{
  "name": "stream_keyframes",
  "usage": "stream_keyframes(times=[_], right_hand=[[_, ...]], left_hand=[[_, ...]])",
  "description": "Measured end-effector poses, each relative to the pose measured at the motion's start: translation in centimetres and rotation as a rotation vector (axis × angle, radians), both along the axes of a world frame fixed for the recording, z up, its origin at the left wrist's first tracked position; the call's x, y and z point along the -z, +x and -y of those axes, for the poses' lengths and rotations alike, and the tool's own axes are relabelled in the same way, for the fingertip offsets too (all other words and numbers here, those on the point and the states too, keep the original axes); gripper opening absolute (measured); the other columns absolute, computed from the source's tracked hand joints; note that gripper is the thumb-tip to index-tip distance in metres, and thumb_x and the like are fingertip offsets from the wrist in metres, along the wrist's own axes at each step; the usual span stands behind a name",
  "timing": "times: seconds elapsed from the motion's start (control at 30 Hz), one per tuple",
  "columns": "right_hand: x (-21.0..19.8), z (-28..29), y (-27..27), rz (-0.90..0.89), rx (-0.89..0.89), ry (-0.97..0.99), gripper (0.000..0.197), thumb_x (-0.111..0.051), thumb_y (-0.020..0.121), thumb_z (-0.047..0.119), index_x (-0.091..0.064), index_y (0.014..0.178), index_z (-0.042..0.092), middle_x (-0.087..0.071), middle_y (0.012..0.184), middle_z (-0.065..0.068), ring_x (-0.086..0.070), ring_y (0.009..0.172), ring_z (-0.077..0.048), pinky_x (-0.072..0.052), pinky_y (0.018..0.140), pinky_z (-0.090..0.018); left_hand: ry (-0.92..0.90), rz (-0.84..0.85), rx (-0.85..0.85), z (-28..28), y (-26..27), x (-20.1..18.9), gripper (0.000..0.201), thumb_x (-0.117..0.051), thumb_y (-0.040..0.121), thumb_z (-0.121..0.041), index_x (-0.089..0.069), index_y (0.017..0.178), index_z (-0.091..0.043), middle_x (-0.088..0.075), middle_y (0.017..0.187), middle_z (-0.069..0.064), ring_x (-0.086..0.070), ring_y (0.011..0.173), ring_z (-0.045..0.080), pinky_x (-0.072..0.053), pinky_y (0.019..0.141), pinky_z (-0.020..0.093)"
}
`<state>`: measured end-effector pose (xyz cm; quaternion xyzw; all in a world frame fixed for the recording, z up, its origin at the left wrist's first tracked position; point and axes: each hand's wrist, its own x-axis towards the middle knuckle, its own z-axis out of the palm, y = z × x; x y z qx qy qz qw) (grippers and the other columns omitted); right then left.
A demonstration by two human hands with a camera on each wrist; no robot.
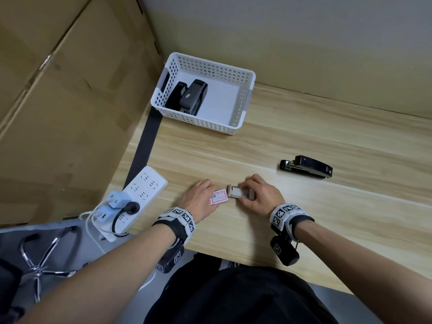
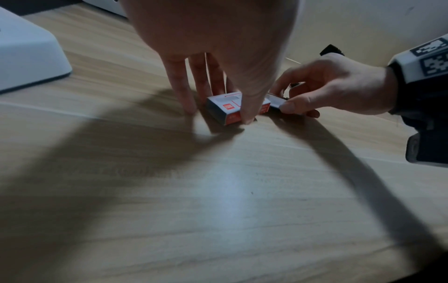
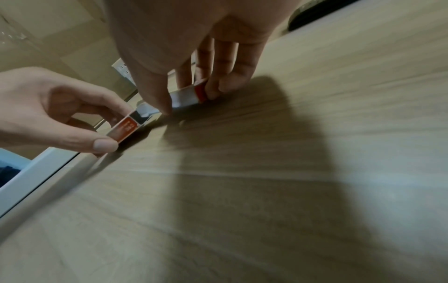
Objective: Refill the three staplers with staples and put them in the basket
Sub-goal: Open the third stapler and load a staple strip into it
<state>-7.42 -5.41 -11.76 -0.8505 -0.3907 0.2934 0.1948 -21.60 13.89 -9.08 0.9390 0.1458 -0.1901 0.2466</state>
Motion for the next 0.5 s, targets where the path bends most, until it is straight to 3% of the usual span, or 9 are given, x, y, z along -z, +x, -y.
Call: stream_keyframes(times=[0.23,0.33,0.5], right_hand=[[-0.8,-0.2,-0.1,0.032,-0.037,0.002,0.040,-0.066,0.077,0.048,-0.061,0.114,0.033,-0.054,0.114,0.016,-0.062,0.093,-0.014,-0.050,0.065,-0.030],[-1.1,-0.2,-0.1,0.045,-0.057,0.002,0.039,-0.066,0.077,0.048,-0.060,0.113,0.033,-0.056,0.112,0.017,-0.062,0.093,-0.014,-0.046,0.064,-0.027],[-1.4,-0.5,-0.1,0.044,-0.113,-0.020,0.041,-0.065,0.078,0.048,-0.060,0.116,0.033,-0.056,0.113,0.014,-0.063,0.092,-0.018,-0.050,0.065,-0.032]], left_hand=[[0.008,0.029,-0.041,0.2,0.4,-0.2,0.033,-0.061,0.087,-0.040,-0.059,0.118,-0.027,-0.053,0.112,-0.008,-0.048,0.111,0.014,-0.036,0.075,0.025],[-0.017,0.026,-0.022,0.0,0.4,-0.1,0.035,-0.062,0.086,-0.038,-0.059,0.119,-0.028,-0.053,0.111,-0.008,-0.048,0.111,0.014,-0.039,0.077,0.025],[-0.026,0.035,0.012,0.0,0.5,0.0,0.034,-0.062,0.085,-0.044,-0.061,0.116,-0.029,-0.053,0.108,-0.007,-0.050,0.108,0.015,-0.047,0.080,0.034]])
